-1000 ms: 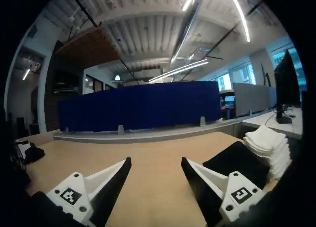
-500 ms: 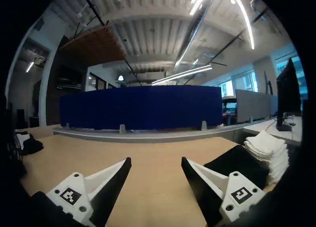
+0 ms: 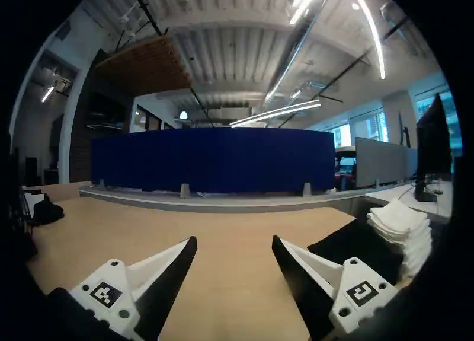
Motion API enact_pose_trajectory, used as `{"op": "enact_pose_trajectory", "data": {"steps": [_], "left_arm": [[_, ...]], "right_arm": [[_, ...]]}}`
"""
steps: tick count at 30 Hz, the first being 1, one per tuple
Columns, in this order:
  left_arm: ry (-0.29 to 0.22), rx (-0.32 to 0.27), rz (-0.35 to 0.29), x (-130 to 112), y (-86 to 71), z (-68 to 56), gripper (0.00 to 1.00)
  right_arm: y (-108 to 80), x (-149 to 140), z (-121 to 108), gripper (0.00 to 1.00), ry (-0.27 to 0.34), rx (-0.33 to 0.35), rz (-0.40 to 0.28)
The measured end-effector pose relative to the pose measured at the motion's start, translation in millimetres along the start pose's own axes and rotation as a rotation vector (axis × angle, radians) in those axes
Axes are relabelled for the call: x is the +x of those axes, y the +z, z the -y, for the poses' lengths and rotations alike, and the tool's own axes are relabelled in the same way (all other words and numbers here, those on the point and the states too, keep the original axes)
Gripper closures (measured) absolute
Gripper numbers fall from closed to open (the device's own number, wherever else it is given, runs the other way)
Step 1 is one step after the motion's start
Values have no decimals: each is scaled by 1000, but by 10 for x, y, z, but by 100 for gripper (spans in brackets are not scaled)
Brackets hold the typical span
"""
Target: Fold towel
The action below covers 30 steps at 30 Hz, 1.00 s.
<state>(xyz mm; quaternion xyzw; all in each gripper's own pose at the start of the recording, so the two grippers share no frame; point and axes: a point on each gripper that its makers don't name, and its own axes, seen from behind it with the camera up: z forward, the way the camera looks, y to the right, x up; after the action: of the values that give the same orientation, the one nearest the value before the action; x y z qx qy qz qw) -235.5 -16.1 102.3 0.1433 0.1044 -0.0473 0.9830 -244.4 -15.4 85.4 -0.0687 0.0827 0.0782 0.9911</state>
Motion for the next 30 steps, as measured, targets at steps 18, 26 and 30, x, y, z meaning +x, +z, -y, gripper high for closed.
{"op": "enact_pose_trajectory", "data": {"steps": [18, 26, 30], "left_arm": [[0, 0, 0, -3, -6, 13, 5], [0, 0, 0, -6, -3, 21, 5], [0, 0, 0, -6, -1, 29, 5]], "right_arm": [[-4, -19, 2, 0, 2, -1, 3], [-4, -15, 11, 0, 2, 2, 3], [-7, -6, 16, 0, 3, 2, 3]]}}
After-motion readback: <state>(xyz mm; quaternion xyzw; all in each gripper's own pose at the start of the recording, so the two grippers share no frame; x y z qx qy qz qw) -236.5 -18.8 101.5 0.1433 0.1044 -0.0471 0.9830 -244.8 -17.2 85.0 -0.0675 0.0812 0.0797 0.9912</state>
